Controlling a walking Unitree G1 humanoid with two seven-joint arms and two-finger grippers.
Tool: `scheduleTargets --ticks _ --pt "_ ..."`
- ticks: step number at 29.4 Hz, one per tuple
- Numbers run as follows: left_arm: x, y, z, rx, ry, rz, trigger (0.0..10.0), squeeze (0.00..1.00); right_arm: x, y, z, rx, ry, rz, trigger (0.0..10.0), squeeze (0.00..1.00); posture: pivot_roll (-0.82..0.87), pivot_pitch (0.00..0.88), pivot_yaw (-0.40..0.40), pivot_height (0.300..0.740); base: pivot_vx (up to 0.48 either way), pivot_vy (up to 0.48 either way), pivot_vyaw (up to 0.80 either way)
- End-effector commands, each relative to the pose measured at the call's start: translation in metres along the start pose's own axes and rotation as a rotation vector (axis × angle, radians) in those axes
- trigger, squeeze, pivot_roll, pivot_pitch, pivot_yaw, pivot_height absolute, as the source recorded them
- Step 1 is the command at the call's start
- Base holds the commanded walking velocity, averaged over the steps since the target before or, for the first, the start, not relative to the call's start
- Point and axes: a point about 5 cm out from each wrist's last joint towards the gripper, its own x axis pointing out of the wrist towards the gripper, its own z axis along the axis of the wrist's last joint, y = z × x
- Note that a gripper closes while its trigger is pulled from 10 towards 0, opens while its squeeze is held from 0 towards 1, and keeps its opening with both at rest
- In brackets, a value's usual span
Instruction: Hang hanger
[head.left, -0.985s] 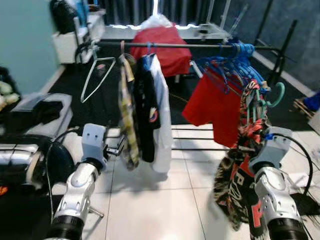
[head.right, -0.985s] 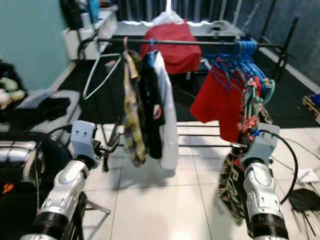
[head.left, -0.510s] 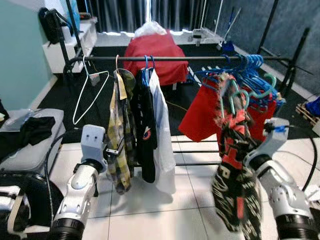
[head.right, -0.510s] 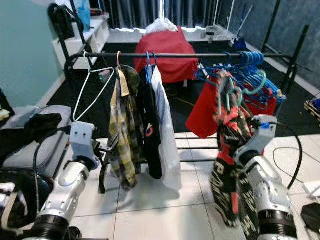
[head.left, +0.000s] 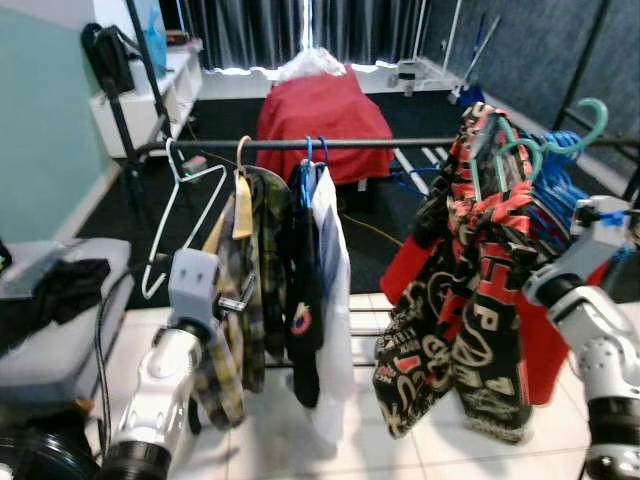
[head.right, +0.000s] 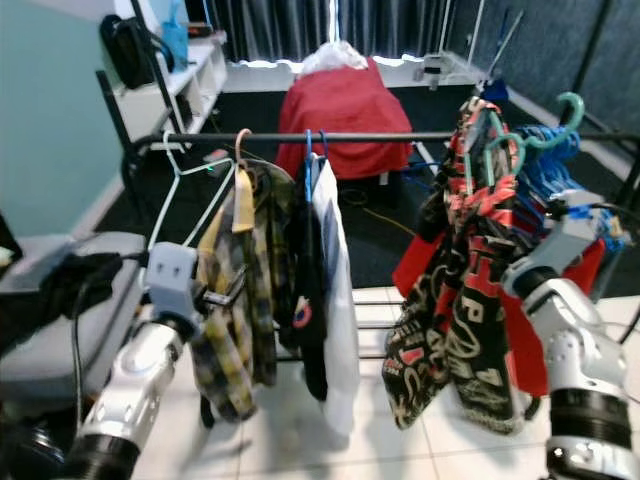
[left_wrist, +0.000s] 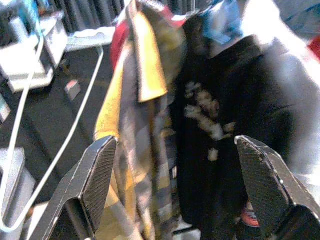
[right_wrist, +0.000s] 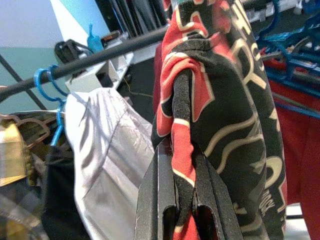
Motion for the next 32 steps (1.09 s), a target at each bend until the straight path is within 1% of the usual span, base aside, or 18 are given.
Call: scheduleTargets --ticks 1,3,4,5,7,9,14,16,18,20,21,22,23,25,26,28,30,32 --pt "0.0 -0.004 0.003 0.008 -0.009 -0.016 10.0 0.0 -0.003 -0.003 0.004 -0.002 0.015 0.003 10.0 0.0 -0.09 0.0 -0.004 0.74 0.48 0.0 0.0" --pt "-0.001 -0.003 0.004 0.006 -0.01 -0.009 10.0 0.0 -0.001 0.001 -0.003 -0.01 0.092 0.036 10.0 0.0 -0.09 0.0 -0.005 0.74 0.48 0.0 0.0" --pt "-0.001 -0.003 0.004 0.006 -0.01 -0.009 10.0 0.0 -0.001 0.001 -0.003 -0.01 0.092 0.036 10.0 0.0 -0.09 0.0 -0.005 0.74 0.48 0.0 0.0" --pt "-0.001 -0.002 0.002 0.003 0.002 0.007 10.0 0.0 0.0 0.005 -0.011 0.011 0.145 0.062 10.0 0.0 -0.09 0.0 -0.006 0.74 0.0 0.0 0.0" --pt "-0.001 0.0 0.001 -0.002 0.014 0.023 10.0 0.0 -0.002 0.019 -0.027 0.067 0.225 0.149 10.0 0.0 -0.09 0.0 -0.008 0.74 0.0 0.0 0.0" --pt "-0.002 0.0 0.001 -0.002 0.012 0.022 10.0 0.0 -0.007 0.034 -0.04 0.094 0.273 0.241 10.0 0.0 -0.09 0.0 -0.009 0.74 0.0 0.0 0.0" --pt "-0.003 0.0 0.001 -0.003 0.008 0.02 10.0 0.0 -0.016 0.044 -0.051 0.127 0.304 0.318 10.0 0.0 -0.08 0.003 -0.012 0.74 0.0 0.0 0.0" --pt "-0.004 0.0 0.002 -0.006 0.007 0.017 10.0 0.0 -0.028 0.055 -0.057 0.138 0.329 0.422 10.0 0.0 -0.09 0.006 -0.011 0.74 0.0 0.0 0.0" --pt "-0.004 0.0 0.002 -0.006 0.007 0.017 10.0 0.0 -0.028 0.055 -0.057 0.138 0.329 0.422 10.0 0.0 -0.09 0.006 -0.011 0.74 0.0 0.0 0.0" --pt "-0.004 -0.001 0.002 -0.01 0.006 0.01 10.0 0.0 -0.048 0.065 -0.059 0.127 0.351 0.547 10.0 0.0 -0.09 0.008 -0.016 0.74 0.0 0.0 0.0" --pt "-0.004 -0.001 0.002 -0.01 0.006 0.01 10.0 0.0 -0.048 0.065 -0.059 0.127 0.351 0.547 10.0 0.0 -0.09 0.008 -0.016 0.74 0.0 0.0 0.0" --pt "-0.004 -0.001 0.002 -0.011 0.006 0.007 10.0 0.0 -0.056 0.067 -0.059 0.126 0.361 0.592 10.0 0.0 -0.09 0.008 -0.016 0.74 0.0 0.0 0.0" --pt "-0.004 -0.001 0.002 -0.011 0.006 0.007 10.0 0.0 -0.056 0.067 -0.059 0.126 0.361 0.592 10.0 0.0 -0.09 0.008 -0.016 0.74 0.0 0.0 0.0" --pt "-0.005 -0.001 0.002 -0.013 0.005 0.005 10.0 0.0 -0.08 0.062 -0.06 0.147 0.39 0.598 10.0 0.0 -0.1 0.016 -0.023 0.74 0.0 0.0 0.0" --pt "-0.006 -0.001 0.002 -0.015 0.004 0.004 10.0 0.0 -0.094 0.057 -0.061 0.161 0.402 0.571 10.0 0.0 -0.11 0.019 -0.022 0.74 0.0 0.0 0.0" --pt "-0.006 -0.001 0.002 -0.015 0.004 0.004 10.0 0.0 -0.094 0.057 -0.061 0.161 0.402 0.571 10.0 0.0 -0.11 0.019 -0.022 0.74 0.0 0.0 0.0" --pt "-0.006 0.0 0.002 -0.023 0.004 -0.006 10.0 0.0 -0.121 0.048 -0.064 0.188 0.413 0.508 10.0 0.0 -0.12 0.022 -0.014 0.74 0.0 0.0 0.0" --pt "-0.006 0.0 0.002 -0.023 0.004 -0.006 10.0 0.0 -0.121 0.048 -0.064 0.188 0.413 0.508 10.0 0.0 -0.12 0.022 -0.014 0.74 0.0 0.0 0.0"
